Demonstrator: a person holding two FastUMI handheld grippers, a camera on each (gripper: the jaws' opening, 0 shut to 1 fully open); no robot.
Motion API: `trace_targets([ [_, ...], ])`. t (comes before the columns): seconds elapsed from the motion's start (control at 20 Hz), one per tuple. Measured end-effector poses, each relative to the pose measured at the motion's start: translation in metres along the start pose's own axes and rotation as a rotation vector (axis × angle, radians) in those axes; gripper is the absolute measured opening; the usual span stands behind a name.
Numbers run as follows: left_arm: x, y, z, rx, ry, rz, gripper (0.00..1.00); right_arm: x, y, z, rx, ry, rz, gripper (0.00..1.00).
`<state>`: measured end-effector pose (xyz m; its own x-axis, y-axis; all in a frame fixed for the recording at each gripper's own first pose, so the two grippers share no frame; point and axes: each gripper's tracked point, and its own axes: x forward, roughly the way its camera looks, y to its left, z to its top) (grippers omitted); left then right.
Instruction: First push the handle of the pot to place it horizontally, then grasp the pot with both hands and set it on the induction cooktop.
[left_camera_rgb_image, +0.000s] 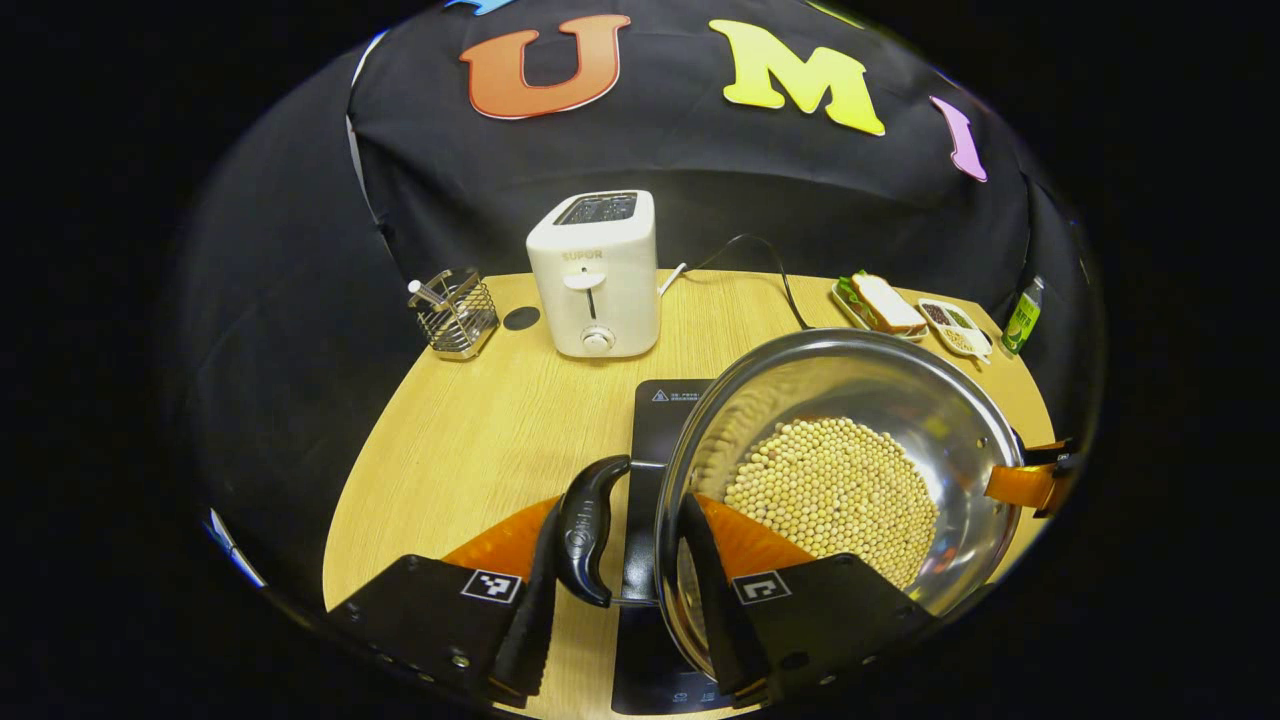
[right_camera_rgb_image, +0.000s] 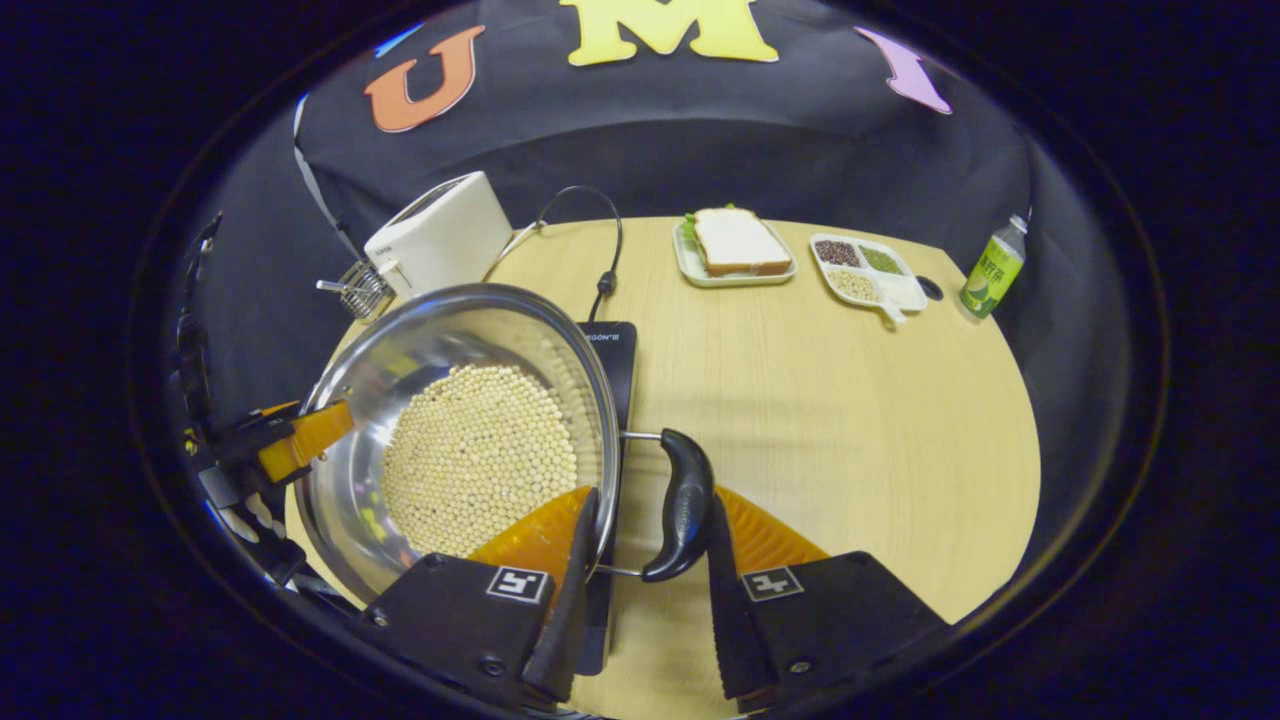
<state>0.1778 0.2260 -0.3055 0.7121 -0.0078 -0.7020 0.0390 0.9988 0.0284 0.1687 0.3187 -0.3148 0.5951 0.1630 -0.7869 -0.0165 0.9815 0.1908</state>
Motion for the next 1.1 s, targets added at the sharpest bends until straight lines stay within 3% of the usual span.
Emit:
trace_targets([
  [0.5, -0.002, 0.0, 0.001, 0.001, -0.015, -0.003, 0.64, 0.0, 0.0, 0.001, 0.014, -0.029, -0.005, 0.58],
  [0.55, -0.001, 0.0, 0.0, 0.0, -0.012, -0.001, 0.75, 0.0, -0.001, 0.001, 0.009, -0.032, -0.01, 0.6],
  [0.6, -0.002, 0.0, 0.001, 0.0, -0.014, 0.001, 0.65, 0.001, -0.001, 0.001, 0.004, -0.034, -0.014, 0.6],
  [0.85, -0.001, 0.0, -0.002, -0.002, -0.009, 0.005, 0.67, 0.001, -0.002, 0.002, -0.003, -0.031, -0.012, 0.62],
  [0.9, 0.001, 0.002, -0.004, -0.003, 0.005, 0.024, 0.69, 0.002, 0.0, 0.0, -0.008, -0.021, 0.009, 0.64],
  [1.0, 0.0, 0.007, -0.005, -0.006, 0.0, 0.063, 0.78, 0.001, -0.002, -0.006, 0.022, -0.006, 0.026, 0.8],
  [1.05, -0.003, 0.012, 0.002, -0.003, -0.034, 0.085, 0.89, -0.002, -0.003, -0.003, 0.033, -0.023, 0.041, 0.84],
  [1.1, -0.007, 0.014, 0.008, 0.005, -0.056, 0.098, 0.93, -0.007, -0.006, 0.002, 0.022, -0.044, 0.049, 0.84],
])
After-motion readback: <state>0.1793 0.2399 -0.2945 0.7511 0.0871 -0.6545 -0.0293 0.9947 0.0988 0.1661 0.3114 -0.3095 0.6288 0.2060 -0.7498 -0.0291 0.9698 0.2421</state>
